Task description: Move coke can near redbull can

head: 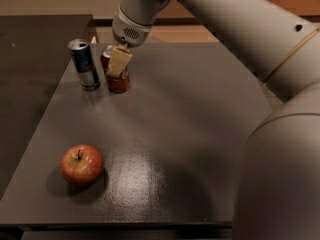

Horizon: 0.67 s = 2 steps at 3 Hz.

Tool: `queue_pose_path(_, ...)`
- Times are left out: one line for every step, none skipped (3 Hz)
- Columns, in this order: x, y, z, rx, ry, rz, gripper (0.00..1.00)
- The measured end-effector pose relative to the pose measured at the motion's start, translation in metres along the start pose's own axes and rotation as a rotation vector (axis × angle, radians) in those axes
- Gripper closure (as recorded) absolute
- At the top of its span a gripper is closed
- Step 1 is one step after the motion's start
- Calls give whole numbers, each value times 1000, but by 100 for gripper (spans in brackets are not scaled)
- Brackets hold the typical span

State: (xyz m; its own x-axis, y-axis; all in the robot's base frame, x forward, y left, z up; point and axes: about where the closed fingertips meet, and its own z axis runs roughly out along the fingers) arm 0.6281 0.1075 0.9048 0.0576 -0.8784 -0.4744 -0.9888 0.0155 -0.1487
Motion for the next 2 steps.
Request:
queue_pose_path(0, 1, 2, -4, 0, -1, 12)
queue_pose_path(-1, 1, 4, -6, 1, -2, 0)
